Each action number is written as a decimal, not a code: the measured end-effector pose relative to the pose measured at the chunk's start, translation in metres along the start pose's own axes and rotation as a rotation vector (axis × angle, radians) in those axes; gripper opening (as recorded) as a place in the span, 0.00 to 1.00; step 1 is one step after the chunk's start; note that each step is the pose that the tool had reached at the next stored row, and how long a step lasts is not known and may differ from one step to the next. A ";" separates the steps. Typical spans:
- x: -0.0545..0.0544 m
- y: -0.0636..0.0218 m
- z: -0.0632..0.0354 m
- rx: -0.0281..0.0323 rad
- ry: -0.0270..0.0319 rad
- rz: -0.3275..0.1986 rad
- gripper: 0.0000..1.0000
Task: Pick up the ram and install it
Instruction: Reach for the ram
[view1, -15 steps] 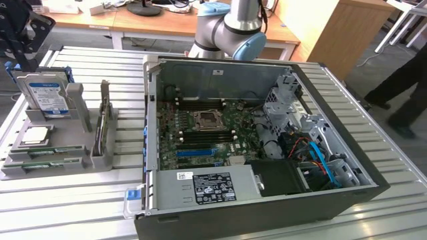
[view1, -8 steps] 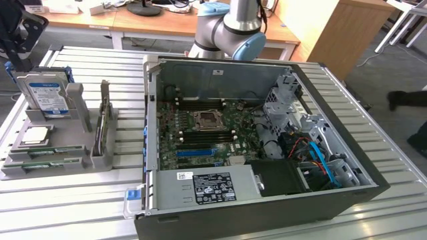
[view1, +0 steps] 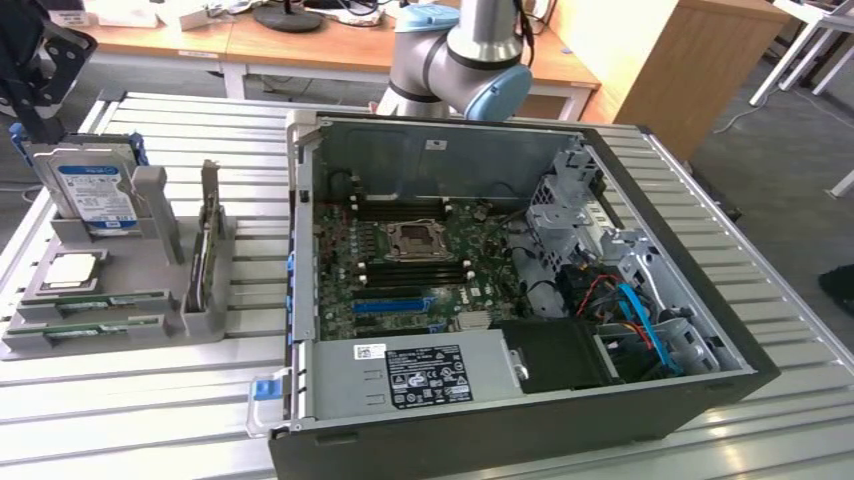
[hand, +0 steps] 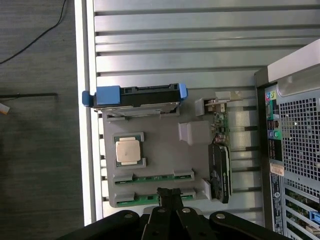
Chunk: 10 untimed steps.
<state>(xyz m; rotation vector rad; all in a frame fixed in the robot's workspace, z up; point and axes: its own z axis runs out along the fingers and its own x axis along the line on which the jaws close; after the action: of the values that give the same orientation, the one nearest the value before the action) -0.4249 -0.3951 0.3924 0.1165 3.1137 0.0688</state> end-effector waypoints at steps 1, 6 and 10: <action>0.000 0.0000 0.0000 0.0000 0.0000 0.000 0.11; 0.000 -0.0019 -0.0001 0.0000 0.0000 0.000 0.11; 0.000 -0.0067 -0.0003 0.0000 0.0000 0.000 0.11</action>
<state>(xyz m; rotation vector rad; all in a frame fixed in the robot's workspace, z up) -0.4249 -0.4019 0.3924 0.1166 3.1137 0.0689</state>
